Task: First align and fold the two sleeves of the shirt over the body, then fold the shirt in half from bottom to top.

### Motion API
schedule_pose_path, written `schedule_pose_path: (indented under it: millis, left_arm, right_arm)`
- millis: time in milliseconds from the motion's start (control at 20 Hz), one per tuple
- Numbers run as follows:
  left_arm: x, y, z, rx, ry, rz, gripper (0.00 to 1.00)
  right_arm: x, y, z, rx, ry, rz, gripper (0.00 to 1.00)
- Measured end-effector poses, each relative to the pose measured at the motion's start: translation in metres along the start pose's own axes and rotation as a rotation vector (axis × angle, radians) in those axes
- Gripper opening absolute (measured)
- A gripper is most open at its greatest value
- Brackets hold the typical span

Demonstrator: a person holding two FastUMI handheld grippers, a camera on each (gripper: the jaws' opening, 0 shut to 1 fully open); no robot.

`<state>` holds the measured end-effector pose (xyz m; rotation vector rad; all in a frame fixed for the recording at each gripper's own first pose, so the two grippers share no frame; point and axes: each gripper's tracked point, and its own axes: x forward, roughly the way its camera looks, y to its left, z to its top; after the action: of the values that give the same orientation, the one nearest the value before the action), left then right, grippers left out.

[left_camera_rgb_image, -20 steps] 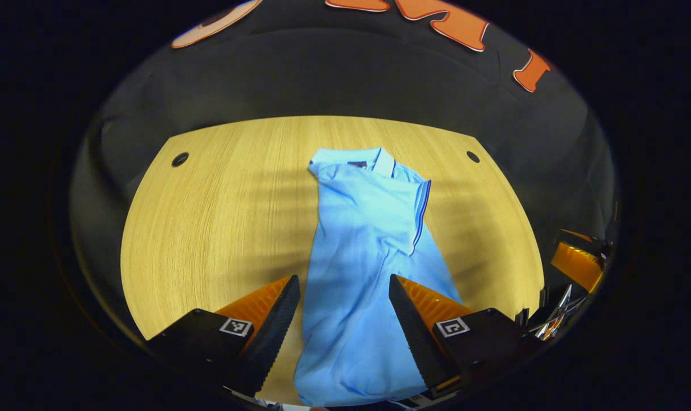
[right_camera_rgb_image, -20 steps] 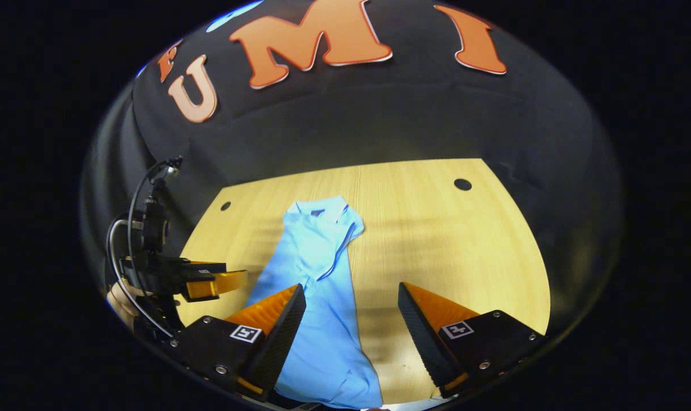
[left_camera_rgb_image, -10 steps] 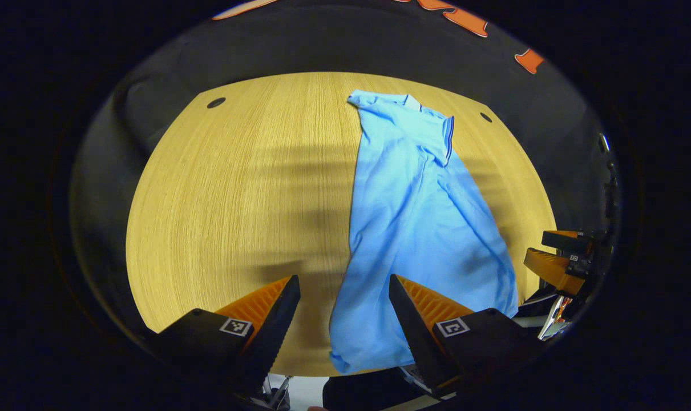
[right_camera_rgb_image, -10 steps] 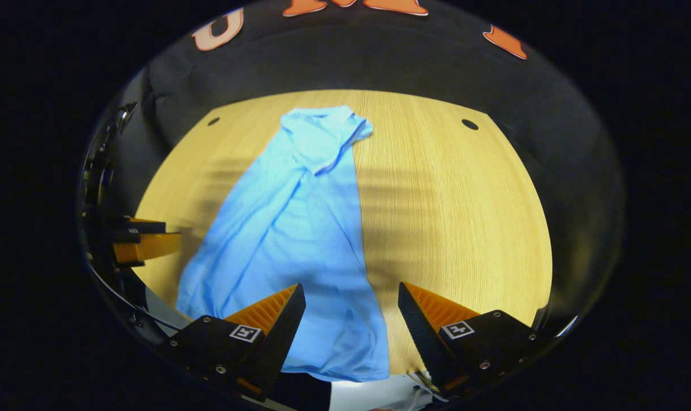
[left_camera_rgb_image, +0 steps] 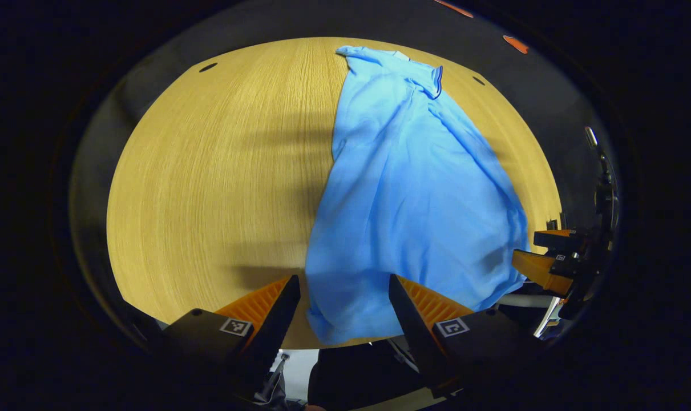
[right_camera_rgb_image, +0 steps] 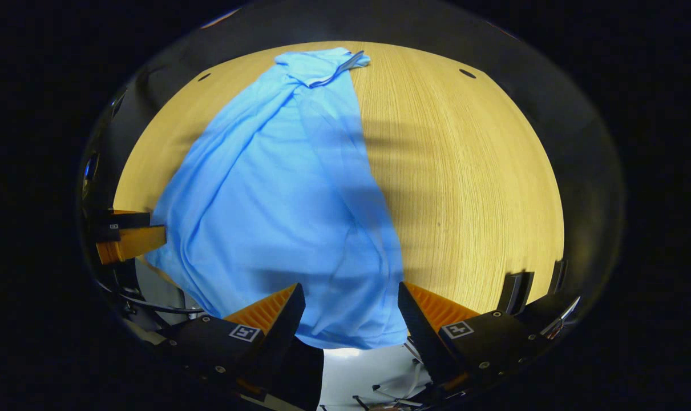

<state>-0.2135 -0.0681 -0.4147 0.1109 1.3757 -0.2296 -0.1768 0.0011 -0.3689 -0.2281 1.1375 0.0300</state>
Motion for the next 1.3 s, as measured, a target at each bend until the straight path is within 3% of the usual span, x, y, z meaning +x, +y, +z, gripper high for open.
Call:
schedule_pose_path:
  millis: [400, 550, 650, 700, 800, 850, 900, 1050, 1150, 1300]
  left_arm:
    - [0.008, -0.002, -0.004, 0.045, -0.005, 0.106, 0.99]
    - [0.009, -0.002, -0.004, 0.001, -0.020, 0.116, 1.00]
    - [0.010, -0.002, -0.002, -0.018, -0.028, 0.116, 1.00]
    - [0.011, -0.004, 0.000, -0.028, -0.039, 0.114, 0.84]
    - [0.012, -0.012, 0.006, -0.029, -0.054, 0.084, 0.49]
    - [0.015, -0.016, 0.007, -0.048, -0.063, 0.074, 0.36]
    - [0.014, -0.016, 0.005, -0.051, -0.048, 0.072, 0.10]
    - [0.017, -0.014, 0.009, -0.122, -0.029, 0.033, 0.10]
    - [0.014, -0.012, 0.014, -0.198, -0.004, 0.011, 0.04]
    - [0.003, -0.011, 0.047, -0.203, -0.039, 0.028, 0.05]
  right_arm:
    - [0.011, -0.002, -0.015, 0.062, 0.053, 0.006, 0.99]
    - [0.011, 0.000, -0.016, 0.061, 0.059, 0.008, 0.98]
    - [0.012, 0.006, -0.014, 0.036, 0.057, 0.016, 0.89]
    - [0.013, 0.010, -0.011, 0.002, 0.044, 0.028, 0.76]
    - [0.012, 0.023, -0.007, -0.058, 0.024, 0.056, 0.32]
    - [0.012, 0.026, -0.005, -0.068, 0.020, 0.060, 0.10]
    - [0.012, 0.030, -0.003, -0.079, 0.022, 0.080, 0.02]
    - [0.013, 0.032, 0.004, -0.014, 0.059, 0.151, 0.01]
    - [0.010, 0.024, 0.024, 0.005, 0.054, 0.171, 0.01]
    - [-0.005, 0.015, 0.065, 0.029, 0.008, 0.217, 0.00]
